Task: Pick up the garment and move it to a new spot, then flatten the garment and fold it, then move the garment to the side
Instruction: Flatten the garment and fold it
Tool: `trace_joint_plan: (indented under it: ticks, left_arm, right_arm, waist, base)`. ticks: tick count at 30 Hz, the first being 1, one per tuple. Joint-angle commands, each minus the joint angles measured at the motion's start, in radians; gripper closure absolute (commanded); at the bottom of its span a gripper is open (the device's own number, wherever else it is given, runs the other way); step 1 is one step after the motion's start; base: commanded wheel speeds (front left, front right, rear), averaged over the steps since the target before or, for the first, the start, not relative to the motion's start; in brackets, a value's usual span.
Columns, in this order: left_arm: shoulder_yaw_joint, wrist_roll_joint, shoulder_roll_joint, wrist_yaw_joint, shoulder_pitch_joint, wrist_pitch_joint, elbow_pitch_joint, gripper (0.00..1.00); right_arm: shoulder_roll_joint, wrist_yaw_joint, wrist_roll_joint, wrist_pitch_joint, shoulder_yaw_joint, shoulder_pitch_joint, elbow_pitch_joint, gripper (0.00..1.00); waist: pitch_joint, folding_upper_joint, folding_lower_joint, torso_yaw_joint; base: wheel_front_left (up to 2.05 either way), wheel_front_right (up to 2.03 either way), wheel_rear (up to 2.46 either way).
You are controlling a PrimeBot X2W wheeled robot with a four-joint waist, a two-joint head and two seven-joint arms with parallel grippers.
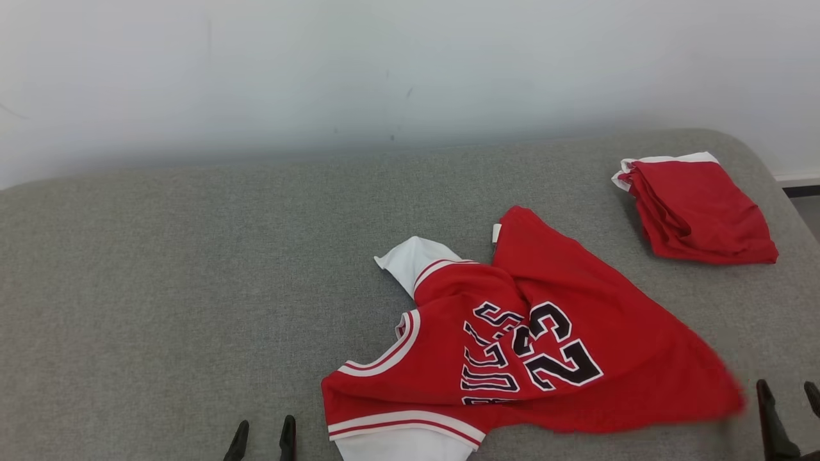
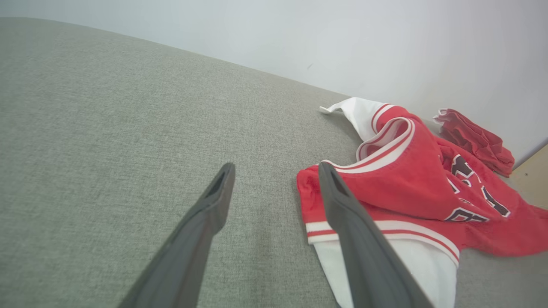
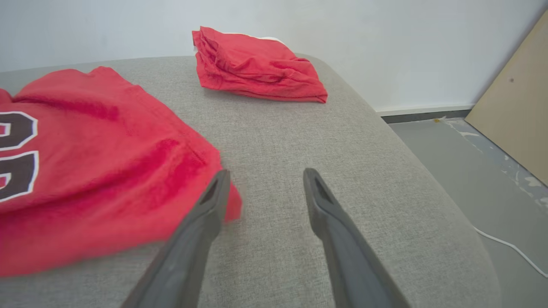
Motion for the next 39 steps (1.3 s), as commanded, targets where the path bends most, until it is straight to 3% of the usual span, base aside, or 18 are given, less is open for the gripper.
trace_joint_plan:
  ticks: [1, 10, 24, 30, 39]
  left_arm:
    - [-0.001, -0.008, 0.001, 0.001, -0.004, -0.003, 0.002, 0.00]
    - [-0.008, -0.010, 0.001, -0.002, -0.003, -0.003, 0.015, 0.00]
    - [-0.196, -0.023, 0.001, -0.028, 0.018, -0.003, 0.191, 0.00]
    - [-0.252, -0.049, 0.001, -0.034, -0.014, -0.003, 0.258, 0.00]
    - [-0.311, 0.002, 0.001, -0.036, -0.059, -0.002, 0.310, 0.00]
  right_arm:
    - [0.025, -0.002, -0.022, -0.012, -0.017, -0.014, 0.017, 0.00]
    - [0.107, -0.002, -0.097, -0.037, -0.061, -0.006, 0.085, 0.00]
    - [0.148, -0.002, -0.073, -0.049, -0.045, -0.115, 0.294, 0.00]
    - [0.160, -0.002, -0.070, -0.052, -0.039, -0.165, 0.346, 0.00]
    - [0.170, -0.002, -0.072, -0.052, -0.038, -0.205, 0.364, 0.00]
  waist:
    - [0.000, -0.0001, -0.0001, 0.001]
    - [0.009, -0.0001, -0.0001, 0.010]
    - [0.004, -0.0001, -0.0001, 0.012]
    - [0.010, -0.0001, -0.0001, 0.006]
    - [0.023, -0.0001, -0.0001, 0.015]
  base:
    - [0.00, 0.00, 0.00]
    - [0.00, 0.00, 0.00]
    - [0.00, 0.00, 0.00]
    - [0.00, 0.00, 0.00]
    - [0.00, 0.00, 0.00]
